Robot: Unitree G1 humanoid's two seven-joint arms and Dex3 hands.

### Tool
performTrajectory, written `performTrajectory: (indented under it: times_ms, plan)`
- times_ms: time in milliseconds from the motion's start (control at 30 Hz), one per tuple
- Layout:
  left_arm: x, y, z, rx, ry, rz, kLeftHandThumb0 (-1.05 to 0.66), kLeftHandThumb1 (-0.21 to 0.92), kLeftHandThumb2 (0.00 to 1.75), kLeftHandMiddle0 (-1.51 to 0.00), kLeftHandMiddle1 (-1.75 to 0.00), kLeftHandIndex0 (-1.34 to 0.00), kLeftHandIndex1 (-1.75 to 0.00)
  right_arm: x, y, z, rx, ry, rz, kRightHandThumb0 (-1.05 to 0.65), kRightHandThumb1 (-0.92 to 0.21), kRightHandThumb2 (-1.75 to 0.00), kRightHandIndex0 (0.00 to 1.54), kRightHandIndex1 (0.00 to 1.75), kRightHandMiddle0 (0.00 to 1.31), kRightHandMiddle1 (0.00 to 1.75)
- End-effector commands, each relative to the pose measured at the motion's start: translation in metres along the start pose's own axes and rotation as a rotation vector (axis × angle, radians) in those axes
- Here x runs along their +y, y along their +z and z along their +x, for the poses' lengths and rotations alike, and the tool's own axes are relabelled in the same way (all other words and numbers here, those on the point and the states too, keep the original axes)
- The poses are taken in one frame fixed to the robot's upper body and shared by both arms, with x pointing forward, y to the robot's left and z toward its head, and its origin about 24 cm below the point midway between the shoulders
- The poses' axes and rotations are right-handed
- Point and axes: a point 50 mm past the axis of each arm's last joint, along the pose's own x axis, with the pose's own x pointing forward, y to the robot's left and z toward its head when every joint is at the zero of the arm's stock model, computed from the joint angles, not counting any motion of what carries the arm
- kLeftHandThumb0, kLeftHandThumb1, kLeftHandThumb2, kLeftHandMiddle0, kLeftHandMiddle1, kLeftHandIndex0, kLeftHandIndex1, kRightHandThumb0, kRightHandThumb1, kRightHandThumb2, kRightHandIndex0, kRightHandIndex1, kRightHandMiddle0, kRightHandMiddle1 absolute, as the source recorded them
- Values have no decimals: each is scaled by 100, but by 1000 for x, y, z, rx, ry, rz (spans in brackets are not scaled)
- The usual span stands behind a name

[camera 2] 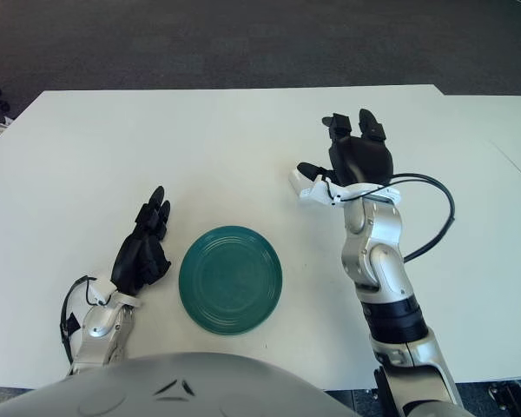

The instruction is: Put the charger into the plate.

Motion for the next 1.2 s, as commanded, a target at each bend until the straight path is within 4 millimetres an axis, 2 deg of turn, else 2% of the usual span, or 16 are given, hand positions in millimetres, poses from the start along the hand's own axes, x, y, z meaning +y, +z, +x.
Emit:
performTrajectory:
  times_ms: [0, 600, 1167]
  plan:
    - [-1, -19, -7, 91, 22, -30, -105, 92, 105, 0, 0, -4, -4, 4, -1, 11, -35, 25, -21, -96, -92, -58, 22, 1, 0, 77]
    - [8, -24, -6, 83, 37, -19, -105, 92, 107, 0, 0, -5, -6, 46, 7, 9, -110, 146, -10, -101, -92, -64, 19, 0, 0, 68]
    - [9, -25, -5, 68, 31, 8, -105, 92, 106, 0, 0, -4, -9, 65, 2, 9, -75, 189, 24, -103, -92, -70, 22, 1, 0, 70]
